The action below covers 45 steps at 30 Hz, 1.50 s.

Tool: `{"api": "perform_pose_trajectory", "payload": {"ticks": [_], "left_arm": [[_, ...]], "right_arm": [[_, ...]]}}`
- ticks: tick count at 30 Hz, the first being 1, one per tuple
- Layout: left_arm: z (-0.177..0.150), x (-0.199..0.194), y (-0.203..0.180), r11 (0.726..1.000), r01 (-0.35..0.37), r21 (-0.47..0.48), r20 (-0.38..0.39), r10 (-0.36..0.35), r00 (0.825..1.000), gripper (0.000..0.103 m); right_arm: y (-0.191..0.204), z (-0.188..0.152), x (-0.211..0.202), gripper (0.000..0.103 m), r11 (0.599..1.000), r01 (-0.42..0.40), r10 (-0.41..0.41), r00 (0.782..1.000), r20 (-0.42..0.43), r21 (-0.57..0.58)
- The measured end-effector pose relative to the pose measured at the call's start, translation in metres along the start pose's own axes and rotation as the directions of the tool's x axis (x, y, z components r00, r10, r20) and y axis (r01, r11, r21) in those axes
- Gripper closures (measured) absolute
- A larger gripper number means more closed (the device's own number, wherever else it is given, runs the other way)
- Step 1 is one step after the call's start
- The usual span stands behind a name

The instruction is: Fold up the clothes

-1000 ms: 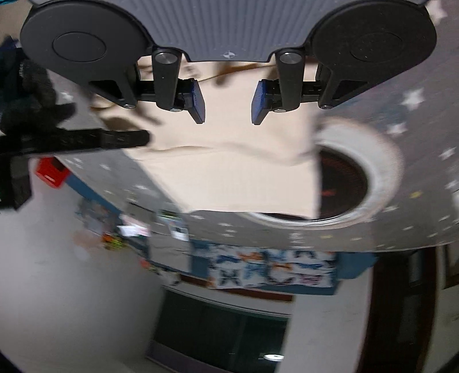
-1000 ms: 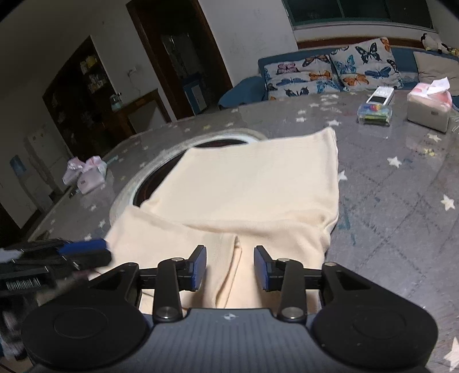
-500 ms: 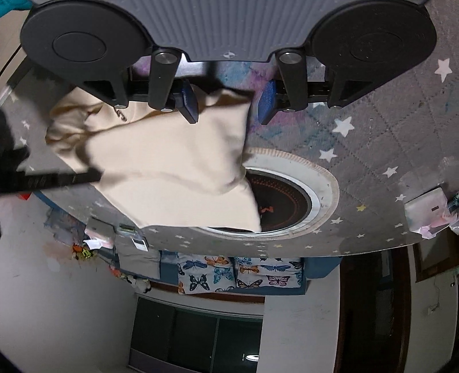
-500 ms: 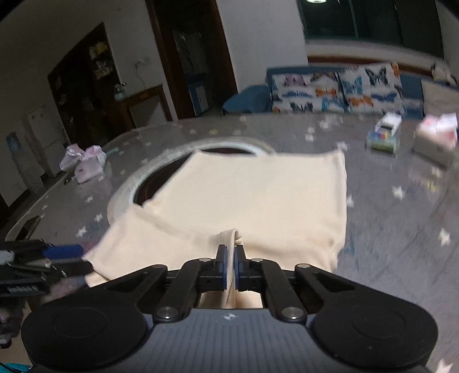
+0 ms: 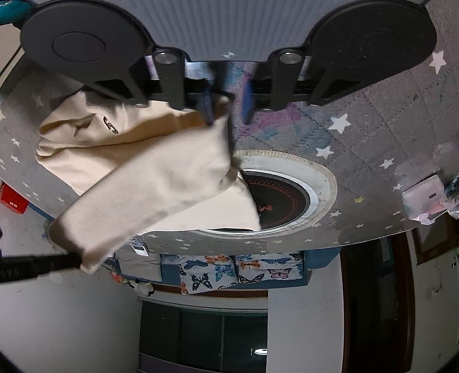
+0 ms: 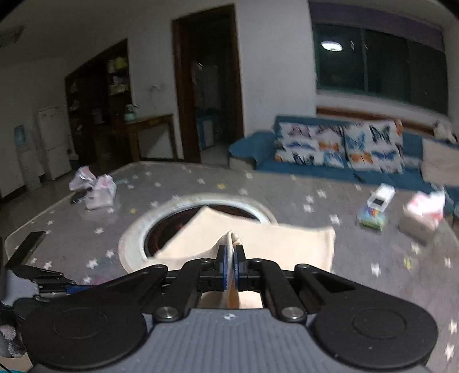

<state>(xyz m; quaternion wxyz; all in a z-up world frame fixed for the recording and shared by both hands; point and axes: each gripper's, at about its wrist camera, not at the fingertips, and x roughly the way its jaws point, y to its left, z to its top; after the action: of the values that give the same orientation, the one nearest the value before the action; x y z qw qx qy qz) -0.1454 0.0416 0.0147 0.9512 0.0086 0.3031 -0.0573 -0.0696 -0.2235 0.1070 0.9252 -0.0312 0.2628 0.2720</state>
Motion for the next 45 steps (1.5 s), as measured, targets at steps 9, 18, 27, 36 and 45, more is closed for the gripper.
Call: {"api": "perform_pose_trajectory", "payload": {"ticks": [9, 18, 27, 36, 45], "left_arm": [[0.008, -0.006, 0.009, 1.000, 0.026, 0.000, -0.032, -0.026, 0.999, 0.091], [0.038, -0.010, 0.023, 0.997, 0.060, -0.042, -0.011, -0.060, 0.998, 0.084], [0.071, 0.045, -0.001, 0.988, 0.148, -0.041, -0.007, -0.149, 0.989, 0.084], [0.069, 0.082, -0.004, 0.991, 0.128, -0.046, -0.079, -0.132, 0.988, 0.084], [0.068, 0.080, -0.005, 0.991, 0.127, -0.036, -0.077, -0.130, 0.989, 0.084]], "right_arm": [[-0.036, -0.054, 0.041, 0.097, 0.990, 0.063, -0.042, 0.985, -0.168, 0.123], [-0.038, -0.043, 0.023, 0.093, 0.994, 0.050, -0.039, 0.994, -0.106, 0.099], [-0.023, -0.043, 0.052, 0.093, 0.999, -0.007, 0.012, 0.992, -0.129, 0.041], [-0.034, -0.052, 0.067, 0.093, 0.999, 0.009, -0.001, 0.983, -0.182, 0.046], [-0.022, -0.046, 0.056, 0.085, 1.000, -0.021, 0.018, 0.986, -0.168, -0.018]]}}
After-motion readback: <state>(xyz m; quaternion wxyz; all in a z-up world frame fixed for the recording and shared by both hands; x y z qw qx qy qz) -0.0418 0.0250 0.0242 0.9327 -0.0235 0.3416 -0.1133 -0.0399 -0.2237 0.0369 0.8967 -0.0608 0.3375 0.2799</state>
